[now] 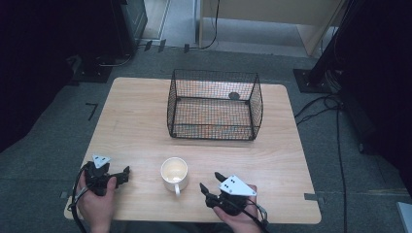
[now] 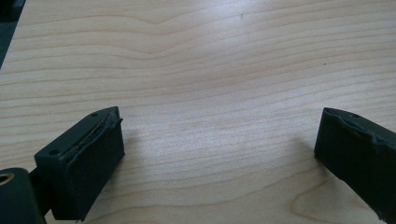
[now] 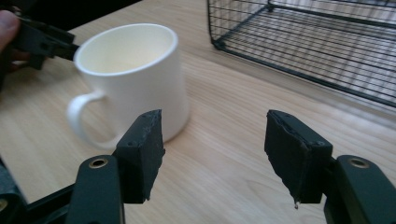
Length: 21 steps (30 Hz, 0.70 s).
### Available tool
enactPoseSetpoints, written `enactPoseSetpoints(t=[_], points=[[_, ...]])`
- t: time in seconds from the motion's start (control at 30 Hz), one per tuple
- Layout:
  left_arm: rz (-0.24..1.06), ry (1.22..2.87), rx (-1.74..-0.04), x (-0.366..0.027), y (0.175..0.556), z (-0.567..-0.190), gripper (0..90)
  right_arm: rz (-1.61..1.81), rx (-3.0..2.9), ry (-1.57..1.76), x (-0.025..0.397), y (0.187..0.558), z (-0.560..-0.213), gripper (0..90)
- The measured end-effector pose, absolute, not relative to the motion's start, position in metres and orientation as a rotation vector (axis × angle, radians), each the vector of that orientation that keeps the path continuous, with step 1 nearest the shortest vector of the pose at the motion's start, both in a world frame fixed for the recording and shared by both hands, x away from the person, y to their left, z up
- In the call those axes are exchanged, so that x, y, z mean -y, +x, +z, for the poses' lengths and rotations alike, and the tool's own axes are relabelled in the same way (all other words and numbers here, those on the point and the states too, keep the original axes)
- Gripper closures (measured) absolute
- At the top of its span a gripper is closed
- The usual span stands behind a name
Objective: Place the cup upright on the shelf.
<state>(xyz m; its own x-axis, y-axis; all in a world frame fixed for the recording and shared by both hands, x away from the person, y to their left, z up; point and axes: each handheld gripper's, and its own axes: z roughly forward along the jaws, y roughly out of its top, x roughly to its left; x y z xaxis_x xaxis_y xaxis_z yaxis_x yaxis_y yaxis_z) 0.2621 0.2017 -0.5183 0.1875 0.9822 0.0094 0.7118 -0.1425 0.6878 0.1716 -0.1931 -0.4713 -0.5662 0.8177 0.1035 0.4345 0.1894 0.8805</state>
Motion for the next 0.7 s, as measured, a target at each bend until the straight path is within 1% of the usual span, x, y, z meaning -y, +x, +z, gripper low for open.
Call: enactPoseSetpoints(t=[0.03,0.17,0.5,0.6,0.63,0.7], points=[[0.641,1.920,-1.582,-0.202,0.262,-0.518,1.4,1.336,-2.081,1.175,0.193,0.172,-0.471,37.8],[0.641,1.918,-1.582,-0.202,0.262,-0.518,1.4,1.399,-2.129,1.148,0.173,0.162,-0.473,44.9],[0.641,1.918,-1.583,-0.202,0.262,-0.518,1.4,1.416,-2.231,1.085,0.135,0.152,-0.478,50.5],[0.641,1.918,-1.583,-0.202,0.262,-0.518,1.4,1.397,-2.228,1.100,0.122,0.153,-0.482,55.3],[0.641,1.919,-1.582,-0.202,0.262,-0.518,1.4,1.397,-2.228,1.100,0.122,0.153,-0.482,55.3],[0.641,1.918,-1.582,-0.202,0.262,-0.518,1.4,1.384,-2.226,1.096,0.118,0.155,-0.483,58.0]])
